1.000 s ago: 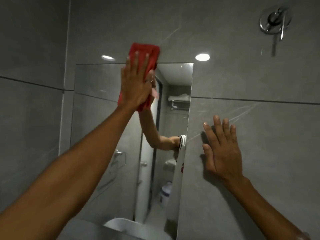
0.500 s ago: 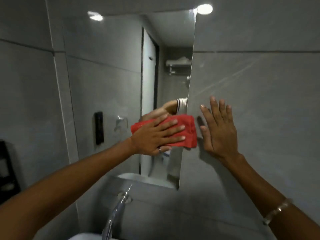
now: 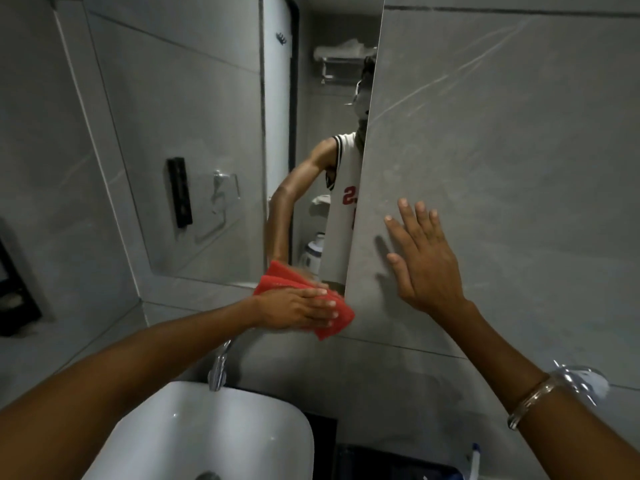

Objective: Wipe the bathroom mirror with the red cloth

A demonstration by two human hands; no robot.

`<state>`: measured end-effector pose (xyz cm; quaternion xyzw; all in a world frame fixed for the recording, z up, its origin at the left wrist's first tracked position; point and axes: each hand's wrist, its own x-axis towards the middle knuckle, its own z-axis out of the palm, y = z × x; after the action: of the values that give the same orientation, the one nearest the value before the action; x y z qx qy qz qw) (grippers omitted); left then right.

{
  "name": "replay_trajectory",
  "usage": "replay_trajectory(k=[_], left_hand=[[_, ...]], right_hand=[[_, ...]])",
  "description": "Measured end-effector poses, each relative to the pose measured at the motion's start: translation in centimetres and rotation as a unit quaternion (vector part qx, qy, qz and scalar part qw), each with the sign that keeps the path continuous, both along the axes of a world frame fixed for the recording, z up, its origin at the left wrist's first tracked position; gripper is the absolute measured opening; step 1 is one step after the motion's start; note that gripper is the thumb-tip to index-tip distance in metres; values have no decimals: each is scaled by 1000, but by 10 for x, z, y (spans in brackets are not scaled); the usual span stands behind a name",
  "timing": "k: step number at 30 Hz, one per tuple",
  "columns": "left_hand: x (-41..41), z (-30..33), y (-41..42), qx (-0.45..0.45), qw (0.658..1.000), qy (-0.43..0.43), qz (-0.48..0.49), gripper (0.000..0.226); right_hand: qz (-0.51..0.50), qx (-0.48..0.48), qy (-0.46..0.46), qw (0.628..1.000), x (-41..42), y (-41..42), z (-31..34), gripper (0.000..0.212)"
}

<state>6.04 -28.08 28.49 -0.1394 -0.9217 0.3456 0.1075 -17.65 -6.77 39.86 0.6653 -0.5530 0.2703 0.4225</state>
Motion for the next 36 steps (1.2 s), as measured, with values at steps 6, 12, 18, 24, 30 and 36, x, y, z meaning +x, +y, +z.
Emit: replay_trajectory(k=[6, 12, 18, 24, 30, 36], left_hand=[[1, -47, 106, 664, 711, 23, 230, 59], [-29, -102, 201, 961, 21, 159, 226, 30], [-63, -182, 256, 948, -101, 126, 273, 37], [-90, -282, 284, 860, 47, 28, 507, 62], [-116, -346, 281, 842, 95, 29, 531, 88], [-102, -334, 289, 788, 249, 10, 563, 61]], right_hand=[[55, 149, -144, 977, -1, 43, -80, 52], [-18, 197, -673, 712, 21, 90, -213, 46], [-11, 338, -895, 291, 16, 100, -288, 44], [-122, 397, -820, 394, -11, 118, -401, 44], [-158, 365, -804, 443, -21, 116, -491, 54], [-212, 477, -668, 531, -12, 115, -483, 50]])
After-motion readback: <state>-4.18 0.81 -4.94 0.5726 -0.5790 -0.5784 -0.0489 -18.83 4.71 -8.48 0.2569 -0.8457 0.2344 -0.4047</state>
